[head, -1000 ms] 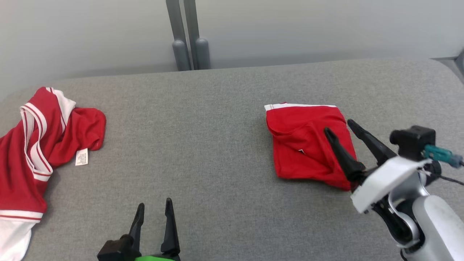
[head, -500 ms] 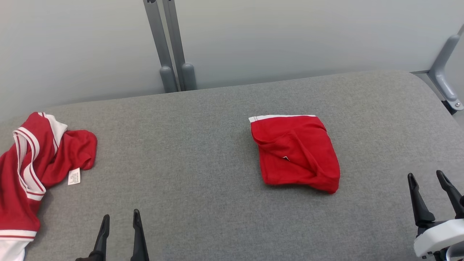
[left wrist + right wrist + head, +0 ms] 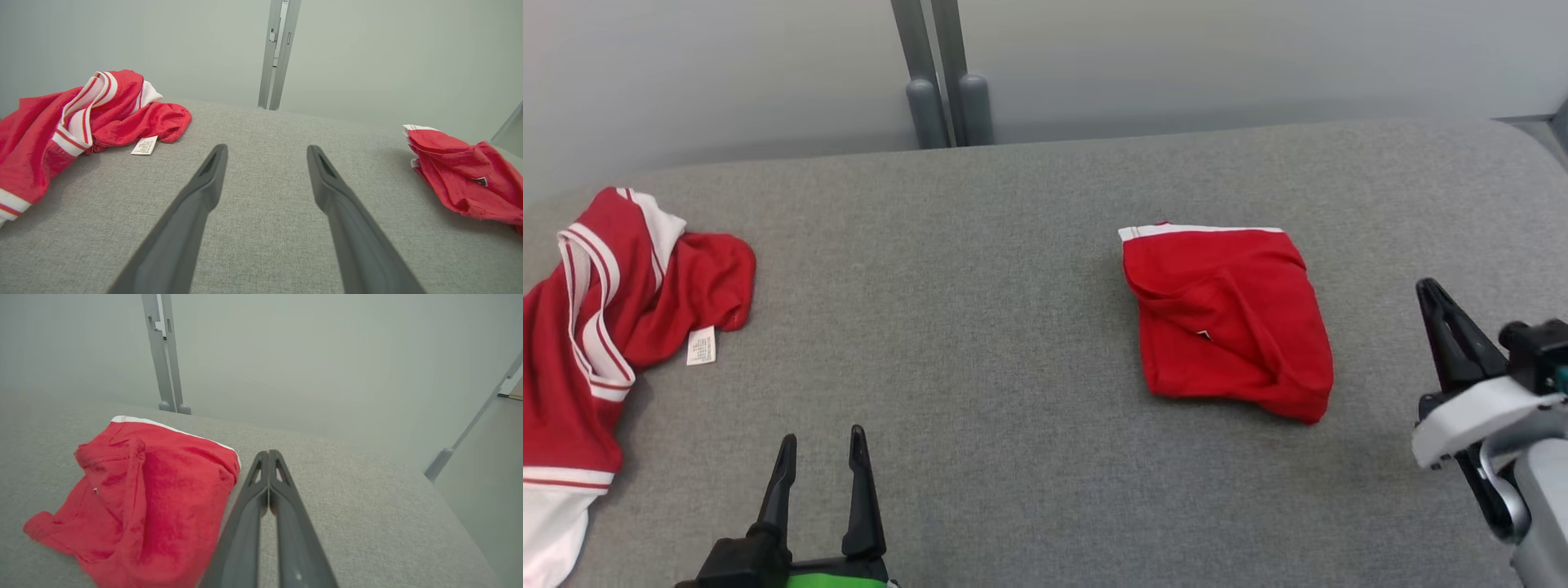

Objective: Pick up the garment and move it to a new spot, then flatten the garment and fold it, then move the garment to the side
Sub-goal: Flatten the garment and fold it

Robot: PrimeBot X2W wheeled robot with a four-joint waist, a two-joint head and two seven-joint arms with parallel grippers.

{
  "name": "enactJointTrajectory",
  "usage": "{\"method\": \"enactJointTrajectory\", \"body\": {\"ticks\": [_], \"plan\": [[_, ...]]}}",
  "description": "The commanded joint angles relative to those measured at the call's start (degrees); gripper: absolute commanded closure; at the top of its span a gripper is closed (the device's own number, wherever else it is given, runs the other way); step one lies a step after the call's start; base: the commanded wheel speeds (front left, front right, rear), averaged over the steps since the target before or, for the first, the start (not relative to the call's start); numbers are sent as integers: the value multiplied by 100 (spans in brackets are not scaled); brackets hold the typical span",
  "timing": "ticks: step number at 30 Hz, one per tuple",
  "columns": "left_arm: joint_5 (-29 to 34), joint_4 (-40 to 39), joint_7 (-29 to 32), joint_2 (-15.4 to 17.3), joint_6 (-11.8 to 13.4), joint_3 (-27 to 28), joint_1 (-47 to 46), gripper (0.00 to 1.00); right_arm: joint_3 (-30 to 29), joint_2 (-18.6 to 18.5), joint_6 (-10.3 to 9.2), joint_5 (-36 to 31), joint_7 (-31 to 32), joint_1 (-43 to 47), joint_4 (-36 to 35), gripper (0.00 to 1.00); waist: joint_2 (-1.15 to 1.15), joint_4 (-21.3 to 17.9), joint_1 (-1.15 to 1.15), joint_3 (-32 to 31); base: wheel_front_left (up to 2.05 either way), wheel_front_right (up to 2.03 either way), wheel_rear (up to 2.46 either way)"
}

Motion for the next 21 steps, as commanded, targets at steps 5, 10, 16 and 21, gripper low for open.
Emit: {"method": "enactJointTrajectory", "body": {"ticks": [5, 10, 16, 21], "plan": [[-58, 19, -20, 2, 86, -170, -280, 0, 754, 80, -3, -8, -17, -903, 903, 100, 0, 620, 0, 619, 0, 0, 0], [-77, 9, -20, 2, 144, -221, -335, 0, 1332, 222, -3, 178, -17, -1290, 1505, 100, 0, 775, 0, 678, 0, 0, 0], [-83, -7, -20, 2, 178, -160, -286, 0, 1819, 257, -2, 442, -17, -1367, 1536, 100, 0, 748, 0, 644, 0, 0, 0], [-79, 16, -20, 1, 161, -160, -264, 0, 2623, 76, -3, 889, -17, -1156, 1173, 100, 0, 626, 0, 577, 0, 0, 0]]}}
